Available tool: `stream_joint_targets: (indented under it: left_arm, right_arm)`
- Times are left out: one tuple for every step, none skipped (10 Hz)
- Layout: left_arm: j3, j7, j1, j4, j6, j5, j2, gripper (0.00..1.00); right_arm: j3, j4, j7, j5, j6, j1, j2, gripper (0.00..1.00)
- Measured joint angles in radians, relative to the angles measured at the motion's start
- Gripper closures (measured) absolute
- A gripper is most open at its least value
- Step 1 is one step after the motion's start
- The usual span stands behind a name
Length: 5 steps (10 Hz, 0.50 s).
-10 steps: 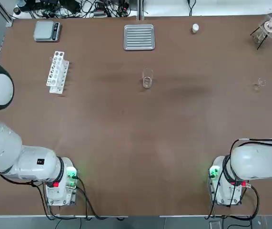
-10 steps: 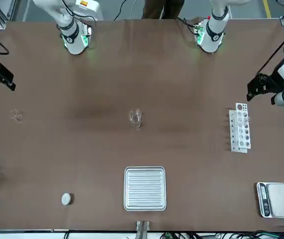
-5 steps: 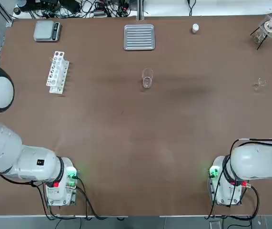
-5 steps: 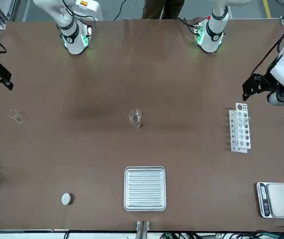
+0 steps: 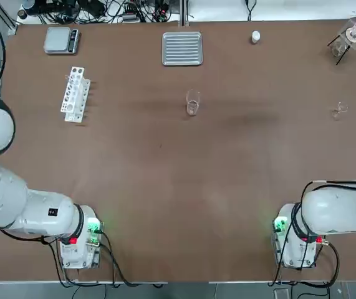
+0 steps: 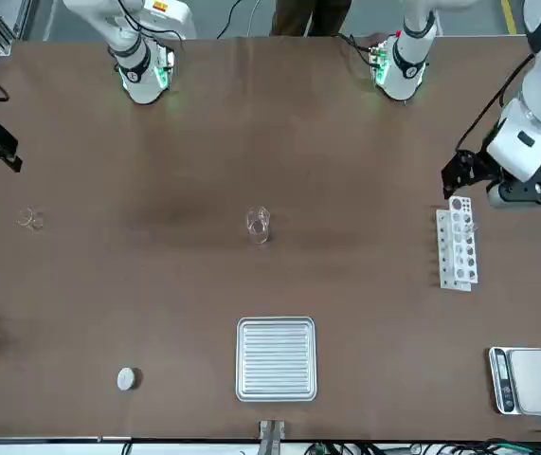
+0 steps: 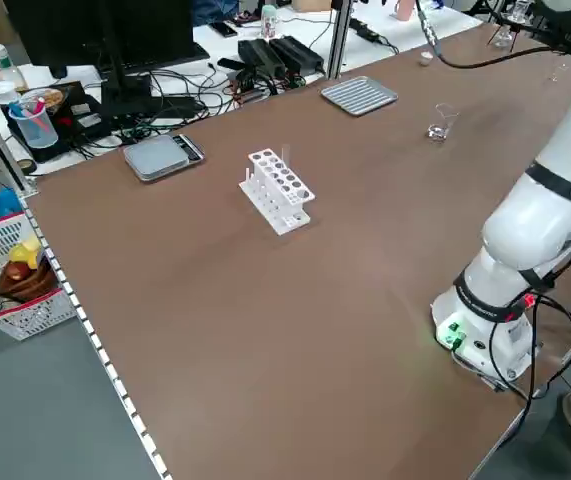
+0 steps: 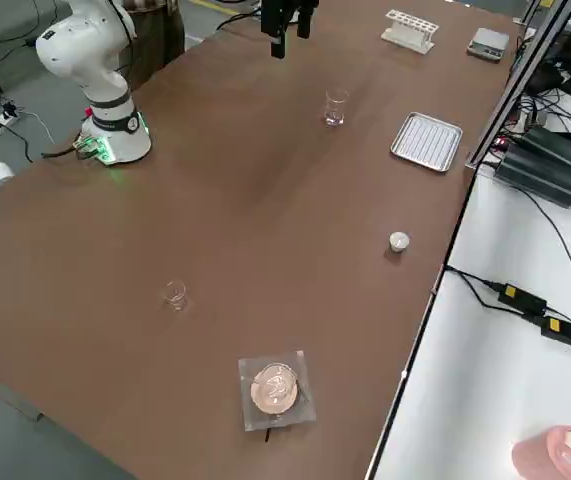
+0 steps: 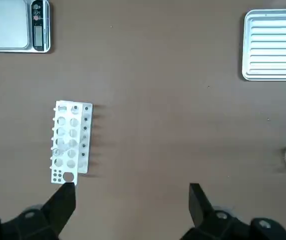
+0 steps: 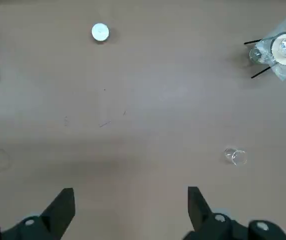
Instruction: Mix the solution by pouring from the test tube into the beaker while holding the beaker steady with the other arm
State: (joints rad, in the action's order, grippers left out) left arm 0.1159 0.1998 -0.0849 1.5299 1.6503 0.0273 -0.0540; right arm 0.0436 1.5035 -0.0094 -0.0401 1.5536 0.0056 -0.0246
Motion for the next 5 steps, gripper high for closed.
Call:
stream_joint_targets:
  left_arm:
    - [0.0, 0.0, 0.002, 0.018, 0.0, 0.0, 0.026, 0.0]
    - [0.0, 0.0, 0.002, 0.033, 0.0, 0.0, 0.049, 0.0]
    - [0.0, 0.0, 0.002, 0.053, 0.0, 0.0, 0.069, 0.0]
    - [0.0, 0.002, 0.002, 0.068, 0.0, -0.007, 0.084, 0.0]
    - [0.001, 0.01, 0.002, 0.075, 0.0, -0.015, 0.089, 0.0]
  right_arm:
    - [0.0, 0.0, -0.003, 0.0, 0.0, -0.001, 0.0, 0.0]
    - [0.0, 0.0, -0.004, 0.0, 0.0, -0.001, 0.0, 0.0]
    - [0.0, 0.0, -0.004, 0.0, 0.0, -0.001, 0.001, 0.0]
    - [0.0, 0.0, -0.005, 0.0, -0.001, -0.001, 0.001, 0.01]
    - [0.0, 0.0, -0.005, 0.0, -0.001, -0.001, 0.001, 0.01]
